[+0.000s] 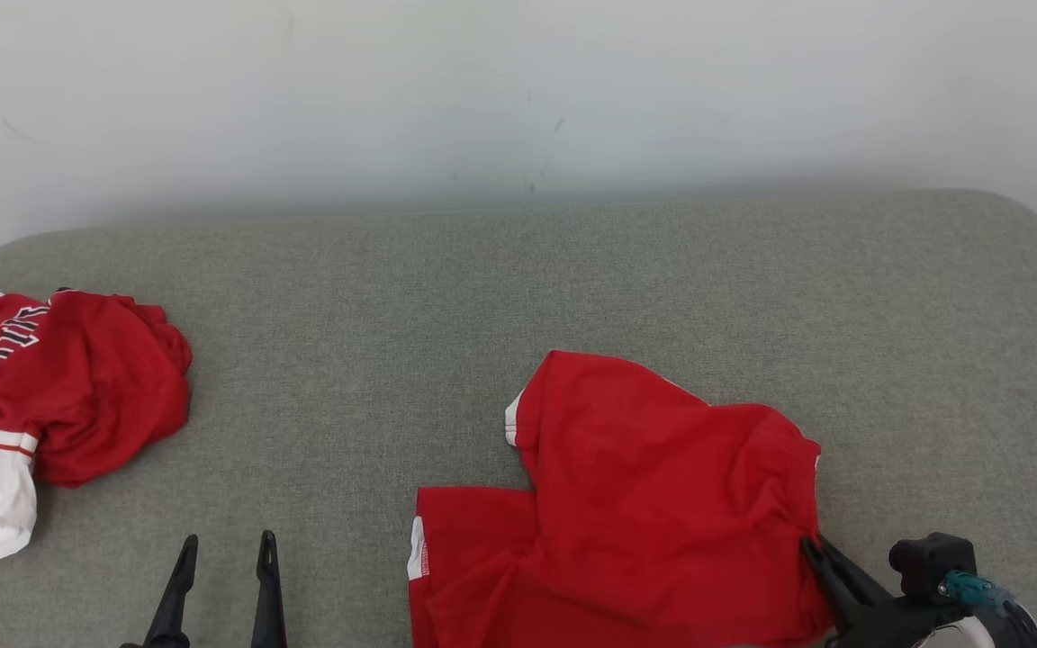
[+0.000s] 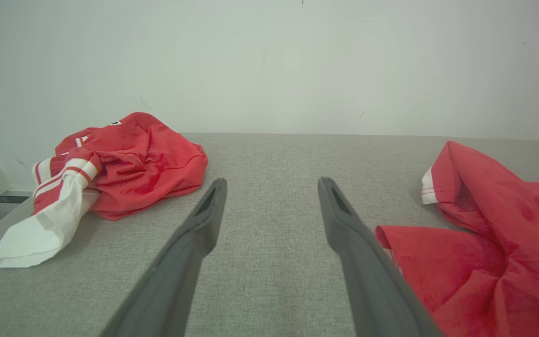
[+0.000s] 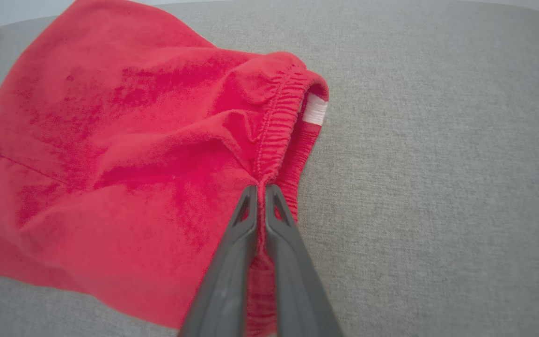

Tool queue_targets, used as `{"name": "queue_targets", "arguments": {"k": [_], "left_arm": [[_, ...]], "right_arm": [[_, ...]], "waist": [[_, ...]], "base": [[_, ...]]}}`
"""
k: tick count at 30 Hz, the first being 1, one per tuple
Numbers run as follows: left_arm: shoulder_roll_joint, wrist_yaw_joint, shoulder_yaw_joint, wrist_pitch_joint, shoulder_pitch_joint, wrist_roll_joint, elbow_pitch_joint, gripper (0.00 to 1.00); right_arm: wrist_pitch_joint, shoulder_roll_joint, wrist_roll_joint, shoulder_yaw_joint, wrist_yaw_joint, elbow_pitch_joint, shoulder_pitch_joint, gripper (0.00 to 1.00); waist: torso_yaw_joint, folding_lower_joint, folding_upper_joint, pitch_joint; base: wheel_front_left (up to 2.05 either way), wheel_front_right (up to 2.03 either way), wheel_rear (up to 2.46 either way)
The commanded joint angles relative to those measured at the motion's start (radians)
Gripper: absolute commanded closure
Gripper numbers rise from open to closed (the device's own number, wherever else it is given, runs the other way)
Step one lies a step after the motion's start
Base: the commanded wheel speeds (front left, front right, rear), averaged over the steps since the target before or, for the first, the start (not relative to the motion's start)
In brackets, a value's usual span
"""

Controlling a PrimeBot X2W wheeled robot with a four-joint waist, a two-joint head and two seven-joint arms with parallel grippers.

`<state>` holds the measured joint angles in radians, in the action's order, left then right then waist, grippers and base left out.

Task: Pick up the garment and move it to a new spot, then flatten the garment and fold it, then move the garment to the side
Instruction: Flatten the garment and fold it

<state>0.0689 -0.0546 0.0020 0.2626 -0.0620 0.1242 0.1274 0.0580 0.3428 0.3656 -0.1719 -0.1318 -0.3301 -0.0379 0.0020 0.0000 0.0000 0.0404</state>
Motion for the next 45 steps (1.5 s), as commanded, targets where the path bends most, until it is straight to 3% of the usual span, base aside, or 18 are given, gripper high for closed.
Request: {"name": "queue_targets", "arguments": {"k": [1,5,9,15,25,33,37,38,39,45], "left_arm": [[-0.002,-0.005,0.001,0.003,0.005,-0.003,0.004,0.00],[-0.003,-0.005,0.005,0.003,0.001,-0.006,0.004,0.00],[-0.005,-0.004,0.003,0.003,0.000,-0.007,0.002,0.00],[-0.008,-0.015,-0.021,0.003,0.035,-0.011,0.013,0.00],[-0.012,-0.032,-0.056,0.003,0.104,-0.012,0.054,0.00],[-0.016,-0.032,-0.081,0.003,0.137,-0.002,0.071,0.00],[-0.017,-0.033,-0.088,0.003,0.149,0.002,0.082,0.00],[-0.018,-0.033,-0.091,0.003,0.153,0.003,0.084,0.00],[-0.018,-0.034,-0.092,0.003,0.157,0.005,0.087,0.00],[-0.018,-0.032,-0.082,0.003,0.144,0.009,0.099,0.00]], "right_arm": [[-0.025,-0.001,0.000,-0.009,0.002,-0.001,-0.016,1.00],[-0.083,-0.002,0.019,-0.017,0.002,0.044,-0.059,1.00],[-0.067,-0.004,0.032,-0.039,0.002,0.083,-0.122,1.00],[-0.031,0.003,0.026,-0.088,0.002,0.010,-0.291,1.00],[-0.056,-0.011,0.024,-0.135,0.002,-0.372,-0.607,1.00],[-0.191,-0.035,-0.011,-0.122,0.002,-0.682,-0.795,1.00],[-0.228,-0.051,-0.029,-0.118,0.002,-0.768,-0.840,1.00],[-0.236,-0.058,-0.032,-0.121,0.002,-0.791,-0.851,0.73],[-0.247,-0.065,-0.035,-0.127,0.002,-0.808,-0.859,0.03],[-0.304,-0.064,-0.044,-0.179,0.002,-0.831,-0.867,0.00]], "waist": [[0.002,0.0000,0.0000,0.001],[0.005,0.0000,0.0000,0.002],[0.005,0.0000,0.0000,0.008],[0.030,0.0000,0.0000,0.036],[0.109,0.0000,0.0000,0.088],[0.145,0.0000,0.0000,0.123],[0.148,0.0000,0.0000,0.128],[0.148,0.0000,0.0000,0.129],[0.146,0.0000,0.0000,0.128],[0.117,0.0000,0.0000,0.093]], "base": [[0.00,0.00,0.00],[0.00,0.00,0.00],[0.00,0.00,0.00],[0.00,0.00,0.00],[0.00,0.00,0.00],[0.00,0.00,0.00],[0.00,0.00,0.00],[0.00,0.00,0.00],[0.00,0.00,0.00],[0.00,0.00,0.00]]}}
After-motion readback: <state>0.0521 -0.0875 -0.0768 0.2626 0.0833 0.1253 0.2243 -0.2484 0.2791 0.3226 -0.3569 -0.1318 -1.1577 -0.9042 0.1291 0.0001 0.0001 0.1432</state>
